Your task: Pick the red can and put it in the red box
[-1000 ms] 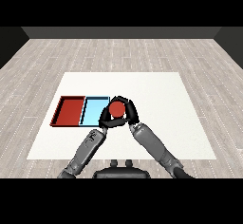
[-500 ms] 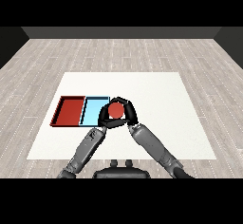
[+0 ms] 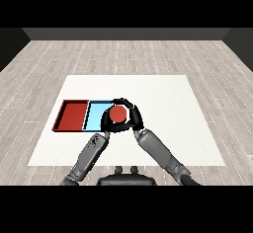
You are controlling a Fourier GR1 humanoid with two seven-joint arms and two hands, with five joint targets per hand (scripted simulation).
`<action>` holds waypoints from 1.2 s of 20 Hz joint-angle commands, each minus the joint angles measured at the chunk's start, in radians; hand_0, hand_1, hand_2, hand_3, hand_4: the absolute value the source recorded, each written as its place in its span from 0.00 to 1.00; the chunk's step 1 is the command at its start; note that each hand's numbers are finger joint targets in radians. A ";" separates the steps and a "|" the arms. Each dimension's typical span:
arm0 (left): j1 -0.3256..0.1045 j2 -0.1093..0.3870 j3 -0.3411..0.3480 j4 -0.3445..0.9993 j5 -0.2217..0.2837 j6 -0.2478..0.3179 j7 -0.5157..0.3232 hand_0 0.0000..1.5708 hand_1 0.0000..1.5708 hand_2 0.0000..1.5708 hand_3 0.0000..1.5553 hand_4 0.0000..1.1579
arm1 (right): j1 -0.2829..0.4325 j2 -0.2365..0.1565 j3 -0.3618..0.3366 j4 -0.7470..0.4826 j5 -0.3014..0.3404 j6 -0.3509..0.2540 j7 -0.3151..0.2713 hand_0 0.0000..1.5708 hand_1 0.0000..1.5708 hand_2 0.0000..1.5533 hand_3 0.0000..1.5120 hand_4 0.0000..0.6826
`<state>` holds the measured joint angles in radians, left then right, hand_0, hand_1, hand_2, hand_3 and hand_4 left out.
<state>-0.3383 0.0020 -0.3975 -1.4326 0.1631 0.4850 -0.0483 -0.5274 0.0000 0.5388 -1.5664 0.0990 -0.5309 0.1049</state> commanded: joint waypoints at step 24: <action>0.080 0.134 0.216 -0.048 -0.105 -0.090 -0.015 1.00 1.00 1.00 0.95 0.97 | 0.417 -0.124 -0.293 -0.377 -0.151 0.250 -0.149 0.00 0.00 0.00 0.00 0.00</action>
<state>-0.2922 0.0686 -0.2402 -1.4540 0.0507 0.4276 -0.0568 -0.1828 -0.0949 0.2995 -1.9023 0.0058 -0.3240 -0.0010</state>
